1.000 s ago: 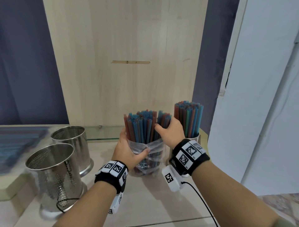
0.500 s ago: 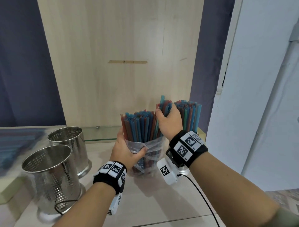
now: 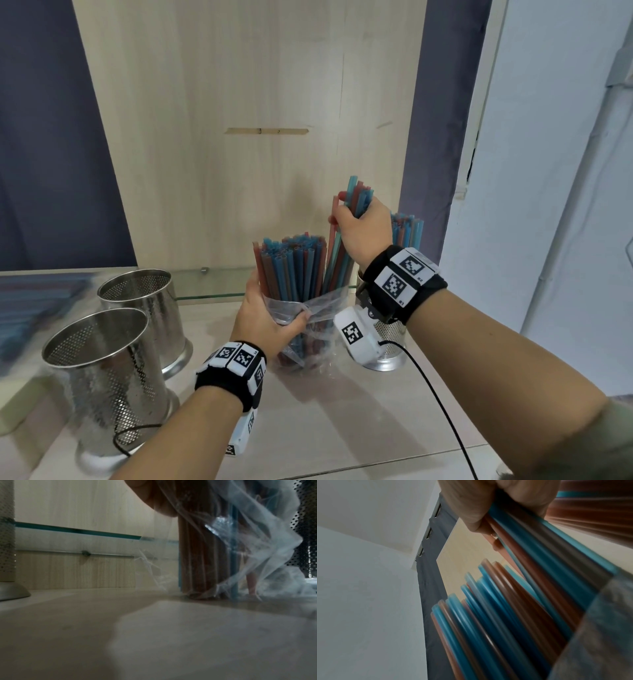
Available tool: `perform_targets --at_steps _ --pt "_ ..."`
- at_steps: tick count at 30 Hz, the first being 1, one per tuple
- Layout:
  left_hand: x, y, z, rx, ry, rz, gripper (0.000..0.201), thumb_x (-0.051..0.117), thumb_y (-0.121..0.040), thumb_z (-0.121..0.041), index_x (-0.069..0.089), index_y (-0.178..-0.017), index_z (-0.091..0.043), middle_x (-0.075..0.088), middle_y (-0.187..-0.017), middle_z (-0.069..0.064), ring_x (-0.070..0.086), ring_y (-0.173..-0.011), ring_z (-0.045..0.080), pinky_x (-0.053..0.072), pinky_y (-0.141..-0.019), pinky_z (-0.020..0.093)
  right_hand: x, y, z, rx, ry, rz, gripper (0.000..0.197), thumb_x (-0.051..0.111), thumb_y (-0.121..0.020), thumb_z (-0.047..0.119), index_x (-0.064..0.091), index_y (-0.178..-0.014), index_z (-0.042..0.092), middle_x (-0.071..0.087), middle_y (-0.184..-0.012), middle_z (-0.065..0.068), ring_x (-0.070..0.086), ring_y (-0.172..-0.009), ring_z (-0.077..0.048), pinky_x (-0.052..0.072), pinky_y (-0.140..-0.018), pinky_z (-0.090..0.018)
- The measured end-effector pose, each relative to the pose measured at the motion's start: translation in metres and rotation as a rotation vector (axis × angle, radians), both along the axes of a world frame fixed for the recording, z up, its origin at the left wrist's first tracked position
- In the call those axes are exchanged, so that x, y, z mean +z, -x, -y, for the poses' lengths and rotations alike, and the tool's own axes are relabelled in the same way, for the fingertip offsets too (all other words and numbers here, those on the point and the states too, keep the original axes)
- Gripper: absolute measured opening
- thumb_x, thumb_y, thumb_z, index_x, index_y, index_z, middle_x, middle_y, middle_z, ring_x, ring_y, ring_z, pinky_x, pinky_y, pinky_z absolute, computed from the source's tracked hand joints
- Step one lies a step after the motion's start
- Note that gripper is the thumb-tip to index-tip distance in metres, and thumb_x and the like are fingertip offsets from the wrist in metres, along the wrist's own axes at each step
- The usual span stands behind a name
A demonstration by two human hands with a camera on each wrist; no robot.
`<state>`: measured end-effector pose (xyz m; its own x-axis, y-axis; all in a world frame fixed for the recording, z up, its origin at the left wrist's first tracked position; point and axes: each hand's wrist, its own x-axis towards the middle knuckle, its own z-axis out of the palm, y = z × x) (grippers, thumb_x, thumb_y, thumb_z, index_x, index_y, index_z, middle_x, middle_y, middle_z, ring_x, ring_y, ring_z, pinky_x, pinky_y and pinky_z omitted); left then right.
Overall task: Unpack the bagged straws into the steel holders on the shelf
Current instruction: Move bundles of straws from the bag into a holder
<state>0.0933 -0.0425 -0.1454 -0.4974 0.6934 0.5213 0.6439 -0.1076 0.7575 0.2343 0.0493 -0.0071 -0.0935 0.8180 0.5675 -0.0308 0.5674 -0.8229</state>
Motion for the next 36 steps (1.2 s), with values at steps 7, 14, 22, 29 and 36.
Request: perform_targets --at_steps 7,14,22,29,36 --pt "0.004 -0.004 0.002 0.011 -0.009 -0.015 0.093 0.086 -0.068 -0.035 0.033 -0.143 -0.015 0.050 -0.119 -0.012 0.046 -0.107 0.003 0.038 -0.094 0.017 0.003 0.000 0.002 0.095 0.058 -0.016 0.020 0.051 -0.093 0.010 0.060 -0.108 0.018 0.061 -0.082 0.001 0.061 -0.070 -0.009 0.053 -0.070 -0.024" --pt "0.004 -0.004 0.003 0.018 -0.011 -0.007 0.097 0.086 -0.068 -0.034 0.030 -0.145 -0.016 0.049 -0.118 -0.012 0.047 -0.108 0.003 0.039 -0.094 0.018 -0.002 -0.003 0.004 0.242 0.112 0.008 0.015 0.051 -0.094 0.005 0.056 -0.089 0.017 0.065 -0.083 0.000 0.060 -0.071 -0.014 0.052 -0.072 -0.028" --pt "0.002 -0.003 0.002 0.005 -0.005 -0.005 0.099 0.086 -0.067 -0.038 0.029 -0.146 -0.017 0.053 -0.133 -0.003 0.052 -0.121 0.013 0.040 -0.099 0.021 0.008 -0.005 0.008 0.135 -0.054 -0.049 0.013 0.059 -0.097 0.020 0.053 -0.090 0.010 0.055 -0.064 -0.005 0.052 -0.047 -0.006 0.048 -0.053 -0.018" --pt "0.000 0.000 0.000 0.010 -0.012 0.000 0.096 0.086 -0.068 -0.036 0.031 -0.145 -0.019 0.052 -0.123 -0.011 0.050 -0.112 0.006 0.041 -0.095 0.020 0.062 -0.025 0.009 0.093 -0.101 -0.206 0.017 0.061 -0.094 0.020 0.053 -0.081 0.016 0.055 -0.054 0.004 0.054 -0.049 -0.013 0.053 -0.061 -0.035" --pt "-0.005 0.003 -0.006 0.035 -0.022 0.019 0.097 0.085 -0.067 -0.043 0.029 -0.143 -0.023 0.057 -0.129 -0.006 0.055 -0.117 0.013 0.048 -0.101 0.031 0.115 -0.086 0.006 0.149 -0.074 -0.391 0.021 0.060 -0.096 0.020 0.053 -0.080 0.007 0.051 -0.061 -0.004 0.052 -0.050 -0.016 0.049 -0.055 -0.027"
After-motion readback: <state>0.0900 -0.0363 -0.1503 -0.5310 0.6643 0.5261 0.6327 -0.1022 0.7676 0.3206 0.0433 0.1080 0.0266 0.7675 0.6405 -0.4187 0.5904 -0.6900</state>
